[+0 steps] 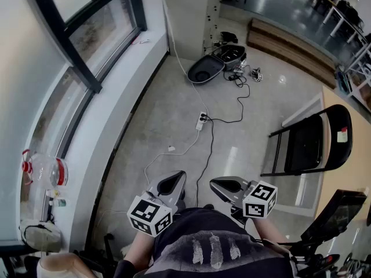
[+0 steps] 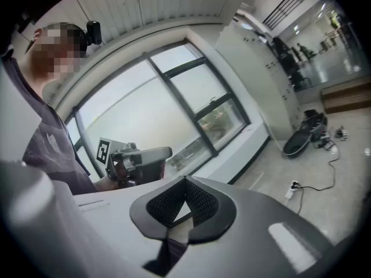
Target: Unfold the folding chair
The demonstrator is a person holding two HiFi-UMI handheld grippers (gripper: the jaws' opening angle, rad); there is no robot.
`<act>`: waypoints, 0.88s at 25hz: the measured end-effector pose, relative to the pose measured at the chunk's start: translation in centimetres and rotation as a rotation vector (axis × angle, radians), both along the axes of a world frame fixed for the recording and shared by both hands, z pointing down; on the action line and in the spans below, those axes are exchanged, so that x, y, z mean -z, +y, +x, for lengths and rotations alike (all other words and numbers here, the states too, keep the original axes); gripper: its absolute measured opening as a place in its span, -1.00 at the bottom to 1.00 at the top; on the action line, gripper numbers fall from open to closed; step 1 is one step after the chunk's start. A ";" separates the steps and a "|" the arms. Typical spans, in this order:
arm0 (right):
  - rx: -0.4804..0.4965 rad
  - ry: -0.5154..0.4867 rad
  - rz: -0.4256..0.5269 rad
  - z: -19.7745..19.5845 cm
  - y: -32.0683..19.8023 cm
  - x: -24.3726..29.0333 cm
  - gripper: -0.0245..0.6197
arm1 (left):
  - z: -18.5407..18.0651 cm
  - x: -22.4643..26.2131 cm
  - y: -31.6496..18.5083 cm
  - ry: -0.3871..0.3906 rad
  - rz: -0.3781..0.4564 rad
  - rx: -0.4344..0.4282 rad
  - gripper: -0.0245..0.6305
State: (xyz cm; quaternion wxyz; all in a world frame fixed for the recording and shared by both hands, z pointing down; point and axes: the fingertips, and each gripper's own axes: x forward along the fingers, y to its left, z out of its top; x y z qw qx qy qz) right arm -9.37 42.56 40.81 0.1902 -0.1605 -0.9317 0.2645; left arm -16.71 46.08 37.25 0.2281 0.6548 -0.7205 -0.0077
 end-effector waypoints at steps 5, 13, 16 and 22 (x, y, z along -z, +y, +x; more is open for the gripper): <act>-0.178 0.039 0.015 0.1 -6.0 -0.9 -0.92 | -2.1 0.1 -8.1 -0.064 0.016 -0.166 -0.93; -0.442 0.167 0.126 0.3 -5.8 -2.8 -0.92 | -2.6 0.0 -11.7 -0.024 0.054 -0.435 -0.92; -0.452 0.193 0.101 -0.5 -5.6 -3.1 -0.92 | -3.0 -1.5 -11.0 0.008 0.012 -0.451 -0.92; -0.457 0.175 0.101 -4.8 -5.8 -1.4 -0.92 | -5.8 -1.0 -10.3 0.040 -0.022 -0.467 -0.93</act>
